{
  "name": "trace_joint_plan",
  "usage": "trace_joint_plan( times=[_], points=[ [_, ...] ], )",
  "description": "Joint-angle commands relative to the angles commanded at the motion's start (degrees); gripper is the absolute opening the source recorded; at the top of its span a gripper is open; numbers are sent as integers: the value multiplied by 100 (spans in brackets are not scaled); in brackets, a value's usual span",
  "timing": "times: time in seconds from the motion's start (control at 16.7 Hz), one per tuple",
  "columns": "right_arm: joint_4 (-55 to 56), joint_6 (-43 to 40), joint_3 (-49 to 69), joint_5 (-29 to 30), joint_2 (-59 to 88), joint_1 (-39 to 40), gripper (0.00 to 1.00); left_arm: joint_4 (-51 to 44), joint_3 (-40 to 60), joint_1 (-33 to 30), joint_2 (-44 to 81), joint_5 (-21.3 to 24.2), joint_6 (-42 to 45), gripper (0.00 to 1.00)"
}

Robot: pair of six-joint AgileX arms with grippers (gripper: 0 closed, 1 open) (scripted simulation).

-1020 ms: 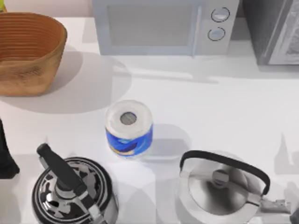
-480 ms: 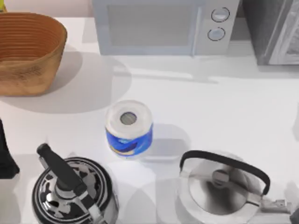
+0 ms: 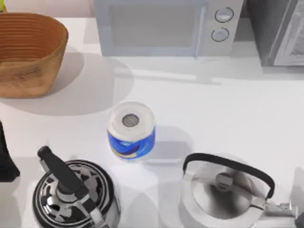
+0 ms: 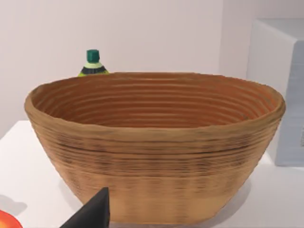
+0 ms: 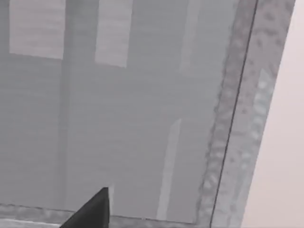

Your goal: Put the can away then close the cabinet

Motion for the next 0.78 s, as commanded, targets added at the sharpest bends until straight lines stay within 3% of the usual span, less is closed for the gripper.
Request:
trace_joint_plan(
  times=[0.3,0.78],
  points=[
    [414,53,-91,-589,1099,-554,100,0,0,0,0,0,0,100],
    [225,55,36,-596,1085,-549,100,0,0,0,0,0,0,100]
  ],
)
